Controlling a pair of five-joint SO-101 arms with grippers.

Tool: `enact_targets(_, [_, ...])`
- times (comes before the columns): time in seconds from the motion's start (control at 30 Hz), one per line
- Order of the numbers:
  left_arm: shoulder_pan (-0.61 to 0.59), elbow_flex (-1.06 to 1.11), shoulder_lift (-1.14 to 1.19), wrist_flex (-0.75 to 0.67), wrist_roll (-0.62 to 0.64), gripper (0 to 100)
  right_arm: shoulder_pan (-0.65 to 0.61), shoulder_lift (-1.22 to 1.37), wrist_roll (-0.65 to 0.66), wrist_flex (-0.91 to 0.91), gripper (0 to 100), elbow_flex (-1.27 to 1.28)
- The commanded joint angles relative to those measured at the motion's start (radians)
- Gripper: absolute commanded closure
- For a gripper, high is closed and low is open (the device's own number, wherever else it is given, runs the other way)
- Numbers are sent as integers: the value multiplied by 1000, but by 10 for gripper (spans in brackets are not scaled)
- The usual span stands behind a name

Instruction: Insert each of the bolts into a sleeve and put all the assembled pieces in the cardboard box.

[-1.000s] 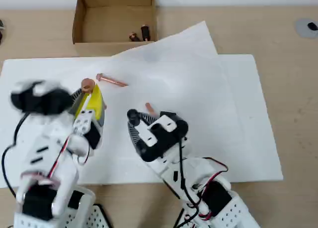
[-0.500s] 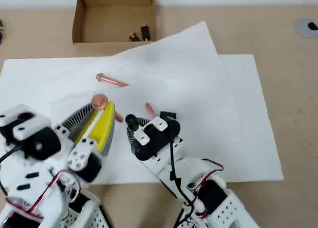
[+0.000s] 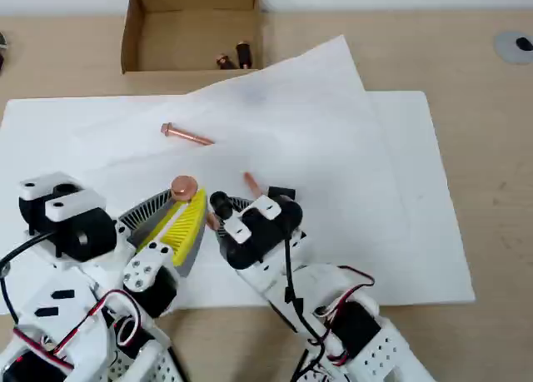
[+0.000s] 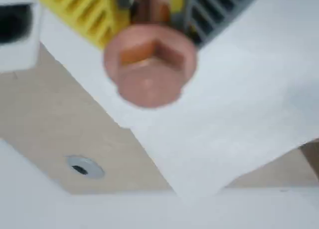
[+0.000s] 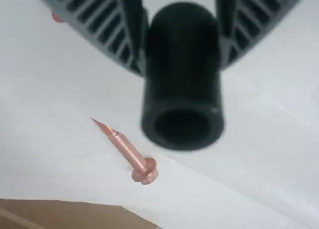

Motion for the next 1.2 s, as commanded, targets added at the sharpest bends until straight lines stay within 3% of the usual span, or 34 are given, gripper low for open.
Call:
enact_targets(0.0, [26,17,-1,-34,-34,994,-13,-10,3,-29,989,-48])
enact_targets(0.3, [8,149,-7,-150,-107,994,-13,-10,6,-23,989,-62])
enact_targets(0.53, [-170,206,-7,-293,-106,994,-13,-10,6,-23,989,-62])
enact_targets(0.77, [-173,305,-4,-381,-25,994,-12,-10,5,-23,989,-62])
enact_targets(1.17, [-155,359,-2,-381,-14,994,-10,-10,3,-23,989,-61])
